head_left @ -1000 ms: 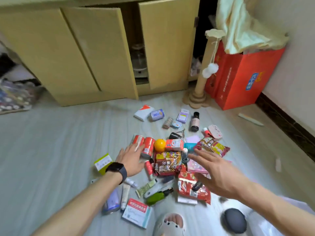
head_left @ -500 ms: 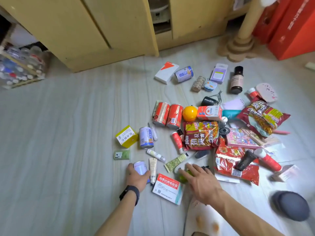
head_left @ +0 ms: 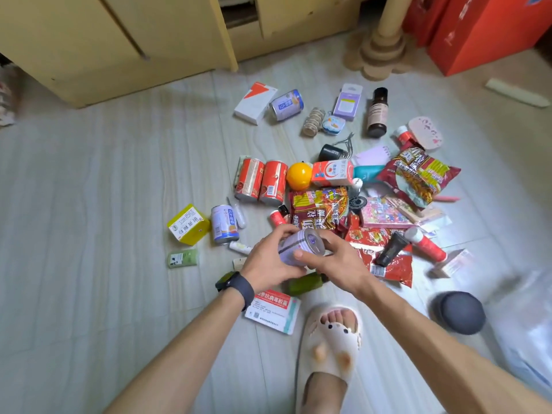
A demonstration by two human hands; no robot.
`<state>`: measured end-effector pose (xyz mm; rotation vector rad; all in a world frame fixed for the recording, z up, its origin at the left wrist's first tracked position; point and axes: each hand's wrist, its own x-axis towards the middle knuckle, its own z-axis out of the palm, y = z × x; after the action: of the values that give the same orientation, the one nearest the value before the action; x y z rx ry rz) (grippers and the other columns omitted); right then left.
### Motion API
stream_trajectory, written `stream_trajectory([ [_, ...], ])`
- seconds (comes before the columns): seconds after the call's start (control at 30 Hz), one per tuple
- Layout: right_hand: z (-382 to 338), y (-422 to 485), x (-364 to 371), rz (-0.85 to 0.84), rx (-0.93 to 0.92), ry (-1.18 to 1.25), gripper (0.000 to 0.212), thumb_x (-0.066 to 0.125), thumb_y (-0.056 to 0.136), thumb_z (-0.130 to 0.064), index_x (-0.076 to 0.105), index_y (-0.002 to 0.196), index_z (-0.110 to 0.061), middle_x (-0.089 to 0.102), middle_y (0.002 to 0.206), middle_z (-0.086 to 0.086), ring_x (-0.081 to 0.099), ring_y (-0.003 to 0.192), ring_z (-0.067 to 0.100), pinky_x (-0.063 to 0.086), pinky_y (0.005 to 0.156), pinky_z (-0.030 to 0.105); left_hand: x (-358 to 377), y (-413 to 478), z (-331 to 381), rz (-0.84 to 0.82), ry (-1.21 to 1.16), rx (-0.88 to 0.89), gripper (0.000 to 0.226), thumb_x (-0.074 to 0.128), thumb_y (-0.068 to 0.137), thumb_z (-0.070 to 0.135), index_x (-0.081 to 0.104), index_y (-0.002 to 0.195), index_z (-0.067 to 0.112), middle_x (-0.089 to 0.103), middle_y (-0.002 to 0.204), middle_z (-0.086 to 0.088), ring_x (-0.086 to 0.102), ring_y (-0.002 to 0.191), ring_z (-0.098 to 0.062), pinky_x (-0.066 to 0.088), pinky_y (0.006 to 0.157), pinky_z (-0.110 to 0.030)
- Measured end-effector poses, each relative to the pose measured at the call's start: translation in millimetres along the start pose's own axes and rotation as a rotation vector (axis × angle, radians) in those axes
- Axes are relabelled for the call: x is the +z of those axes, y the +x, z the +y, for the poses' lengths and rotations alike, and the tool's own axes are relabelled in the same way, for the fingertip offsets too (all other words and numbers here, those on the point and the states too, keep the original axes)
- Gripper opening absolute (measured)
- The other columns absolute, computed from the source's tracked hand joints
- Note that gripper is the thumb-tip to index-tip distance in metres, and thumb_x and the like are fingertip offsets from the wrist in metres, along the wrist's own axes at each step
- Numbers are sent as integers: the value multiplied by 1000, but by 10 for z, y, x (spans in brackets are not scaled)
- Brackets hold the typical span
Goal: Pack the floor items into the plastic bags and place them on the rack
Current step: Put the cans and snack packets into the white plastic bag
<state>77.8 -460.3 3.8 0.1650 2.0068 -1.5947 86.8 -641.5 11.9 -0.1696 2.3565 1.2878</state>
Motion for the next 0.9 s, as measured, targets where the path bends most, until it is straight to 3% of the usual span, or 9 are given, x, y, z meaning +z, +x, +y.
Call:
stream_trajectory([
  [0.07, -2, -9, -143, 59, -27, -148, 41, 83, 69, -54, 62, 104, -47, 72, 92, -24, 67, 79, -3, 51, 66, 17, -67, 122, 27, -35, 149, 44, 72, 82, 56, 34, 50, 120, 44, 58, 121, 11, 58, 111, -11, 50, 95, -34],
  [0.13, 35, -20, -298, 116, -34, -237, 43, 80, 69, -59, 59, 105, -49, 70, 91, -27, 67, 75, -4, 48, 60, 13, -173, 239, -85, 76, 265, -15, 74, 81, 61, 28, 50, 127, 42, 44, 135, 5, 44, 126, -18, 39, 104, -32],
  [0.23, 92, -62, -541, 186, -40, -254, 40, 80, 69, -58, 61, 102, -48, 68, 90, -34, 64, 83, -12, 47, 67, 11, -347, 410, -386, 500, 318, -313, 75, 79, 69, 26, 44, 136, 26, 35, 141, -8, 39, 128, -30, 35, 105, -36],
  [0.33, 116, -135, -719, 223, -39, -279, 39, 81, 68, -57, 61, 100, -50, 69, 90, -34, 65, 78, -10, 49, 69, 17, -466, 565, -656, 624, 139, -635, 87, 77, 74, 39, 27, 143, 16, 37, 137, -19, 44, 124, -39, 38, 103, -44],
  [0.5, 17, -293, -873, 232, -107, -332, 44, 85, 68, -51, 59, 103, -47, 65, 79, -41, 62, 75, -18, 41, 63, 0, -446, 785, -861, 638, 137, -680, 82, 67, 84, 43, 22, 144, 12, 48, 129, -25, 51, 116, -41, 44, 93, -46],
  [0.63, -154, -392, -1084, 177, -121, -591, 72, 75, 66, -69, 51, 128, -42, 65, 88, -20, 59, 80, 8, 42, 72, 25, -443, 818, -676, 529, -101, -629, 47, 71, 82, 33, 50, 119, 12, 63, 115, -15, 59, 85, -28, 44, 73, -30],
  [0.7, -241, -488, -1226, 119, -164, -702, 76, 65, 63, -80, 46, 126, -43, 63, 70, -18, 58, 69, 9, 41, 65, 28, -432, 771, -481, 440, -232, -504, 33, 75, 81, 26, 59, 107, 14, 68, 108, -14, 63, 76, -20, 46, 63, -26],
  [0.77, -337, -635, -1388, 103, -233, -794, 78, 58, 63, -85, 44, 125, -40, 54, 59, -21, 53, 61, 4, 37, 59, 23, -419, 688, -187, 347, -372, -387, 38, 77, 80, 21, 61, 114, 12, 70, 109, -13, 67, 79, -18, 52, 65, -26],
  [0.9, -389, -1105, -1664, 214, -237, -785, 84, 61, 63, -82, 47, 131, -34, 52, 67, -21, 50, 69, 7, 36, 63, 24, -261, 530, 621, 126, -408, -172, 66, 85, 69, 21, 54, 127, 19, 72, 106, -8, 72, 83, -19, 56, 69, -29],
])
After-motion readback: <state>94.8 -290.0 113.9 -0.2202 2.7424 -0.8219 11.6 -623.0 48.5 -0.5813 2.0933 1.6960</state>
